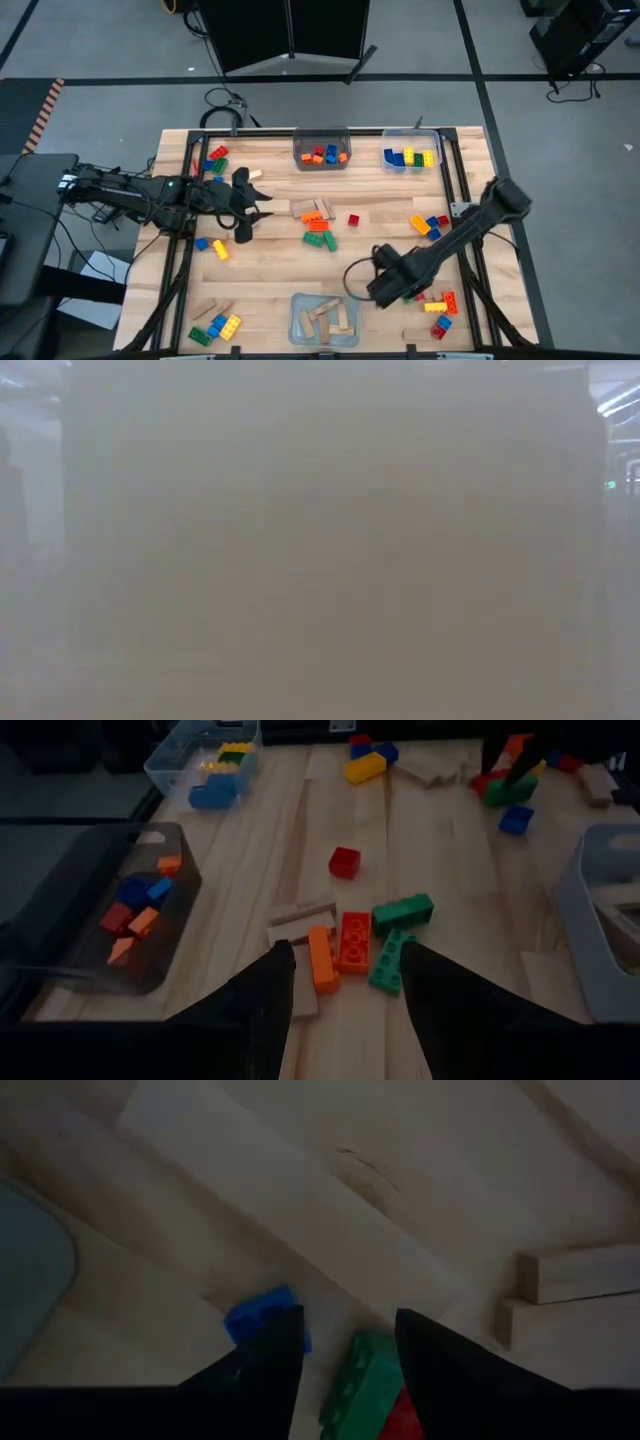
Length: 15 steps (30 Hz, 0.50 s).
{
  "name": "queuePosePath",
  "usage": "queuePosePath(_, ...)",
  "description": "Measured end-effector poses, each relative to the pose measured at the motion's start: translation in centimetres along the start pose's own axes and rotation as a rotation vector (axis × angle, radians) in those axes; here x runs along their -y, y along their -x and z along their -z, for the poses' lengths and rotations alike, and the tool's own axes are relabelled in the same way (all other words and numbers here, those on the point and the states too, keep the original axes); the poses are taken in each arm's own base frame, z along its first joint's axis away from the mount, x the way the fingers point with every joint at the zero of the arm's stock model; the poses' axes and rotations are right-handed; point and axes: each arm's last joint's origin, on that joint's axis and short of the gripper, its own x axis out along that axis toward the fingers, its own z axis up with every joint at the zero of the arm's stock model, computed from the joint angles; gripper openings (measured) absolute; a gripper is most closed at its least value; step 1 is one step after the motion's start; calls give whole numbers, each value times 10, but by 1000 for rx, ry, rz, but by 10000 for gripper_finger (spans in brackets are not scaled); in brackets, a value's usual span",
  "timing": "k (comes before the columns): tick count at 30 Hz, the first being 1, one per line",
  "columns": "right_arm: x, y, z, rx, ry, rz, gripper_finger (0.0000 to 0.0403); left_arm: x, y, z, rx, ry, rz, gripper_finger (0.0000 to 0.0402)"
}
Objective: Sort blocks by size
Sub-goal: Put the small blue game piece into the black bin
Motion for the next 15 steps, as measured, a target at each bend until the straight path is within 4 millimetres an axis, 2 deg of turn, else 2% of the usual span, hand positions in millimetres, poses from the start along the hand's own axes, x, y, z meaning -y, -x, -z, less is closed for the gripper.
queuePosePath(5,13,-8,1,-67,-8,-152,193,0,0,0,-2,-1,0,191)
queuePosePath(9,5,-15,2,-59,74,-235,229,0,0,0,-1,0,-3,191)
queuePosePath(15,-5,-30,4,-78,195,-240,287,-1,0,0,1,-1,-46,191)
